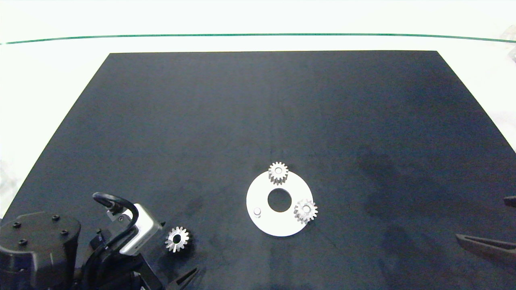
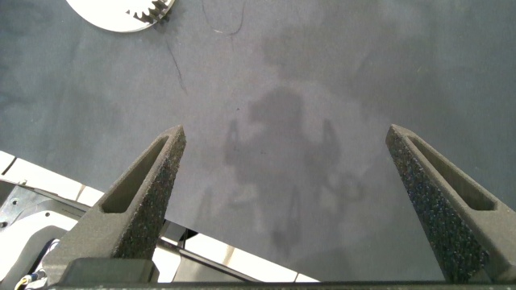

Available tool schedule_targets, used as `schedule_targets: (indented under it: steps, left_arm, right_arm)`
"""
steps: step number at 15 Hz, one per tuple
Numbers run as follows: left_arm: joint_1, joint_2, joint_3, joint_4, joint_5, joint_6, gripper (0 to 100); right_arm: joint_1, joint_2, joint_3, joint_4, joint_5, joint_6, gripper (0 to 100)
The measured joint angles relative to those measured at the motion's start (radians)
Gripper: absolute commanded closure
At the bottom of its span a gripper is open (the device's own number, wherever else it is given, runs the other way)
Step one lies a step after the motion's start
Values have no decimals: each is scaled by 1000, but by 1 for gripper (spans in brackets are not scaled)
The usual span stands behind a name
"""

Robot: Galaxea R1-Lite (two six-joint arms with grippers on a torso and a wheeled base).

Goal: Install three planetary gears onto the carrier pins

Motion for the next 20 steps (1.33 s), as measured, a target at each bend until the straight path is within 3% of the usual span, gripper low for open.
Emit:
schedule_targets:
  steps: [3,9,13,20]
  left_arm:
    - [-1,34,1,-41,11,0,0]
    - [1,72,6,-42,14,0,0]
    - [3,81,5,-42,33,1,0]
    - [7,93,5,-44,36,1,14]
  right_arm:
    - [-1,-1,1,0,0,0,0]
    - [-1,-1,4,0,0,3,0]
    - [-1,-1,6,0,0,3,0]
    - [-1,-1,7,0,0,3,0]
